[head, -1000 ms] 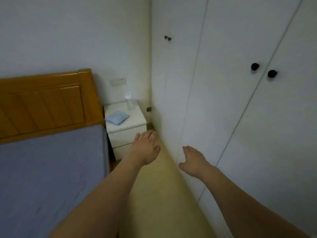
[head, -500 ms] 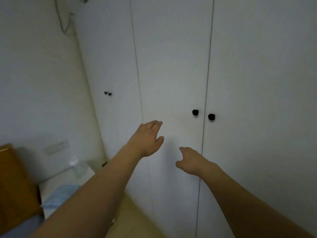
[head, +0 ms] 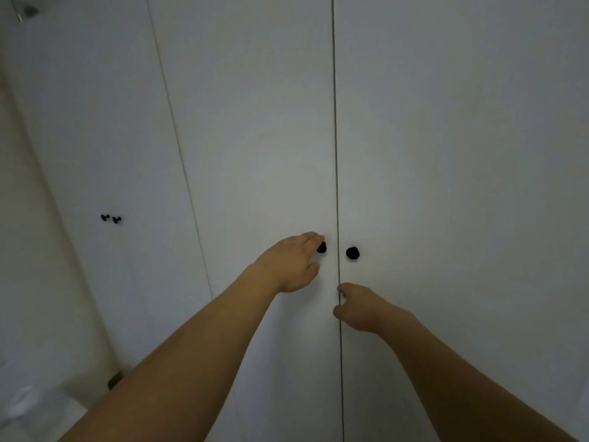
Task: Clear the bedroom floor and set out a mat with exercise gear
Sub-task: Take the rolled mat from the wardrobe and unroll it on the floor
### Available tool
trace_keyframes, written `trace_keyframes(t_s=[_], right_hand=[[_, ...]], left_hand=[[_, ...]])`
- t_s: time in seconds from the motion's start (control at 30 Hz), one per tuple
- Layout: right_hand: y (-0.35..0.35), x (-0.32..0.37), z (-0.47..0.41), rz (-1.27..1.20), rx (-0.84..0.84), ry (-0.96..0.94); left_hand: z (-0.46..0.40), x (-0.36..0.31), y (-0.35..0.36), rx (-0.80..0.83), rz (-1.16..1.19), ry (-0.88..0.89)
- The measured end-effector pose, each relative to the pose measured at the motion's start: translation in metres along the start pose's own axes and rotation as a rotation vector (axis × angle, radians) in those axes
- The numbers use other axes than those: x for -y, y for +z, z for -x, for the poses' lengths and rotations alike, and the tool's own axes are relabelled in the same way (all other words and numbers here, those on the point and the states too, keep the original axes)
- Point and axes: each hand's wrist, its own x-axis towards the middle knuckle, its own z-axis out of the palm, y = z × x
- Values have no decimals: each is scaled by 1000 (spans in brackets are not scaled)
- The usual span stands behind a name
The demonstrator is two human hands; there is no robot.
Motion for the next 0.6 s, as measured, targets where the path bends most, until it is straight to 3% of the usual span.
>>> trace_keyframes(t_s=[0.1, 0.23, 0.43, 0.6], right_hand=[[2, -1, -7, -18, -25, 7], [10, -3, -18, -39, -65, 16], [25, -3, -20, -188, -353, 16], [28, 7, -16, -399, -437, -35]], left_hand=[[-10, -1, 9, 22, 30, 13], [-14, 2, 20, -73, 107, 3], [-12, -5, 24, -219, 163, -60], [17, 3, 29, -344, 176, -12]])
